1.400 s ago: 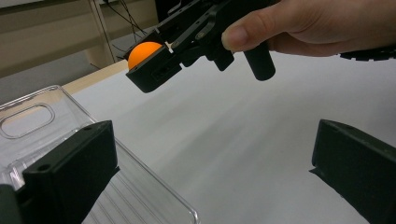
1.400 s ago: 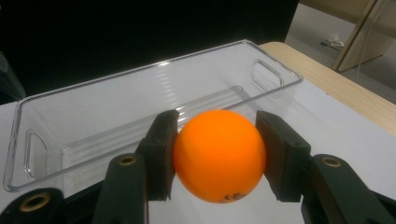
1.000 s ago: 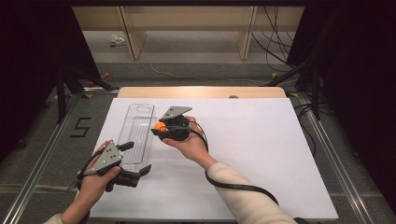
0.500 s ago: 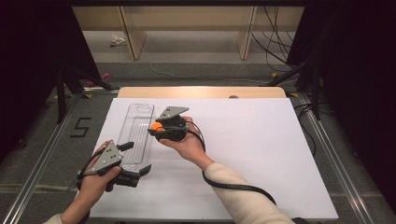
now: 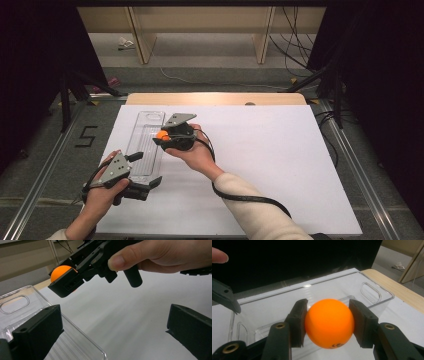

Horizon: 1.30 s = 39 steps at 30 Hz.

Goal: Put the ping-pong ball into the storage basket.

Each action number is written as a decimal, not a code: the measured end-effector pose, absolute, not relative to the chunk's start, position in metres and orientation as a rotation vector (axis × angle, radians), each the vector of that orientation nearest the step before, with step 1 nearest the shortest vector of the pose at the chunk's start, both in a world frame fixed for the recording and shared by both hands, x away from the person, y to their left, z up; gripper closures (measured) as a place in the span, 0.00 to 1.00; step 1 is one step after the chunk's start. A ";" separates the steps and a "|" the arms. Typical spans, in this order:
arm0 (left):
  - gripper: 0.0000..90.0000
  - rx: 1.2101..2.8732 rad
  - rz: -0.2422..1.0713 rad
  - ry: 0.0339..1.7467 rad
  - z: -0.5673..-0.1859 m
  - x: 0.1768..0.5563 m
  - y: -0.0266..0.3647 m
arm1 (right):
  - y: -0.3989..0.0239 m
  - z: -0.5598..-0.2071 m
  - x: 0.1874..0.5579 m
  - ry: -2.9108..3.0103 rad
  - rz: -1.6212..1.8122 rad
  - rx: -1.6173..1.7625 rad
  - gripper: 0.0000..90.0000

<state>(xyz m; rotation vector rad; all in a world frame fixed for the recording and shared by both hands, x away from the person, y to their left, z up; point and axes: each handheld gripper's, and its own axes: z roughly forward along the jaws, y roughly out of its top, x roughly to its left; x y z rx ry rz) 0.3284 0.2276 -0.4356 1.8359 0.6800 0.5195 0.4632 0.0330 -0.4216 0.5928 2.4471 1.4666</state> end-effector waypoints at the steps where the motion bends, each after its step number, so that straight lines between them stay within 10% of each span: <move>1: 0.00 1.836 0.519 0.680 -0.436 0.328 0.228 | 0.034 -0.421 0.464 2.447 1.466 0.591 0.57; 39: 0.00 1.833 0.519 0.680 -0.435 0.328 0.227 | 0.053 -0.420 0.468 2.475 1.462 0.562 0.57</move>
